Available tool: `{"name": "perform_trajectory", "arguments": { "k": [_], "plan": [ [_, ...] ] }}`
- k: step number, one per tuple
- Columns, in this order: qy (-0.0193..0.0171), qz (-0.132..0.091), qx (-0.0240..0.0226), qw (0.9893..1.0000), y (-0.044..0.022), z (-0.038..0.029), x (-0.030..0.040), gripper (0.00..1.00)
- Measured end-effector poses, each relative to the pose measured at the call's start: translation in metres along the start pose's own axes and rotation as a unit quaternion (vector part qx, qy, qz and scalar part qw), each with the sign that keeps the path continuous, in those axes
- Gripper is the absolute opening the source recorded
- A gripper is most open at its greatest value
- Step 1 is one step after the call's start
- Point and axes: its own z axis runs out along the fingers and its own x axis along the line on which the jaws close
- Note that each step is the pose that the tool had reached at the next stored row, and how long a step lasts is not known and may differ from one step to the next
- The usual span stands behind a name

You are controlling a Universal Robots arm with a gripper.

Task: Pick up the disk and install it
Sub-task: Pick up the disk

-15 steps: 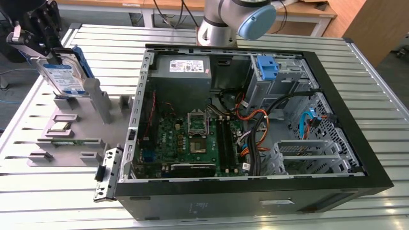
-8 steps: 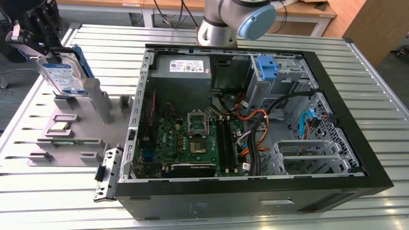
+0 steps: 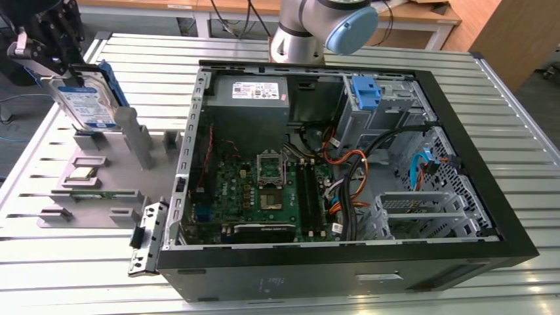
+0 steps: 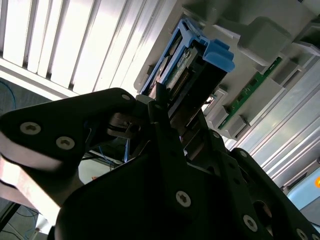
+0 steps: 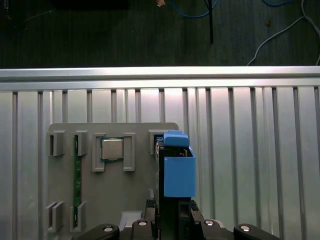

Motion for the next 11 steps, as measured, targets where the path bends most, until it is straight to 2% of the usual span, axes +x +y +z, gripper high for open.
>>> {"name": "perform_trajectory", "arguments": {
  "k": [11],
  "plan": [
    [-0.0002,0.000,0.0001,1.0000,0.0000,-0.0010,-0.0001,0.35]
  ]
}}
